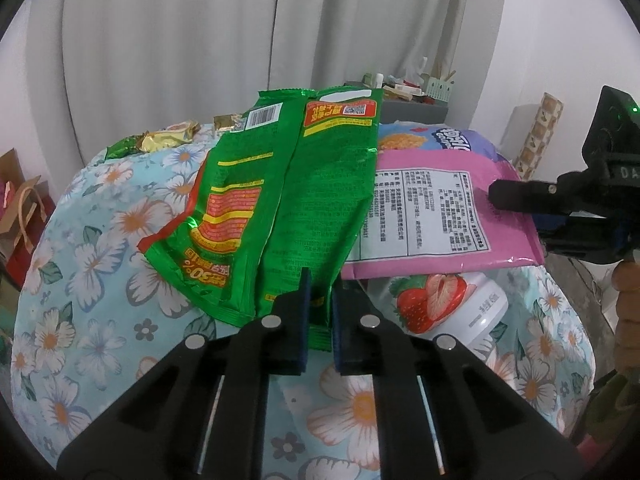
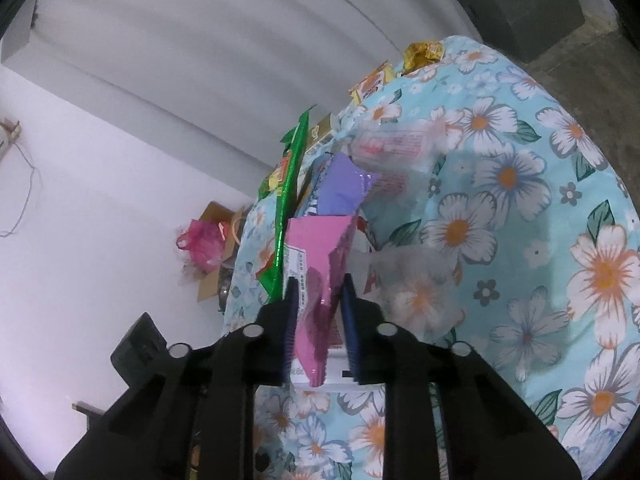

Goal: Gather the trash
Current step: 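Grasp the green chip bag with the left tool while the right tool grasps the pink packet, then lift the green bag and pink packet off the bed with both tools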

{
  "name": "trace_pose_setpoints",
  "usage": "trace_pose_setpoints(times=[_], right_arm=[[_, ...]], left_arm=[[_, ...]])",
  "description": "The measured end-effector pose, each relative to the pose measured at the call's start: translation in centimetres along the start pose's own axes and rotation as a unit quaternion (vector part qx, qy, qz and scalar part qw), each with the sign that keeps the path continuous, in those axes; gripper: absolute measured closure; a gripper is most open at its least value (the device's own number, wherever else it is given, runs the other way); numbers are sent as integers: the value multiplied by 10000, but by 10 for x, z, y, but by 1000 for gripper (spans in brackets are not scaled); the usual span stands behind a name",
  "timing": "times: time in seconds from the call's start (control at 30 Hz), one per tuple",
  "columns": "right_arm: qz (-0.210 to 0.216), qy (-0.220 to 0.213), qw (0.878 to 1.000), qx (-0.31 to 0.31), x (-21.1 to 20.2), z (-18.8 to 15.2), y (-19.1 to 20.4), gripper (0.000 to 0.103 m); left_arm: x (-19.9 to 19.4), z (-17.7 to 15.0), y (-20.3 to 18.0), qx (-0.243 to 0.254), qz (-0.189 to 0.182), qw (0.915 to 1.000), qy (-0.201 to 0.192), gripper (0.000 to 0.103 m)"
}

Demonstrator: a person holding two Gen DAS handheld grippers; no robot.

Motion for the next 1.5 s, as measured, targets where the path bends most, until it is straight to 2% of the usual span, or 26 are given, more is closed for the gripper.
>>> trace_pose_setpoints(times=[0.13, 0.27, 0.9, 1.5], right_arm=[[-15, -51, 10000, 80, -2, -1, -3, 92], [147, -133, 9996, 191, -6, -1, -5, 94], [628, -432, 9969, 187, -30, -2, 4, 96], [796, -590, 9951, 51, -42, -2, 19, 96]], left_arm=[[-6, 0, 0, -26, 35, 9999, -107, 97], [-12, 2, 0, -28, 113, 9997, -233, 99], [-46, 13, -3, 159, 662, 9941, -848, 102], [-67, 17, -10, 288, 782, 9900, -1135, 102]])
Point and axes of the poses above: each gripper's, at about its wrist camera, not at the fingertips, and x roughly the way its jaws point, y to its left, z to its top, the point moved 3 cm from there along x, roughly the way its jaws point, and after that the axes turned 8 degrees about -x, right-handed, at the moved point
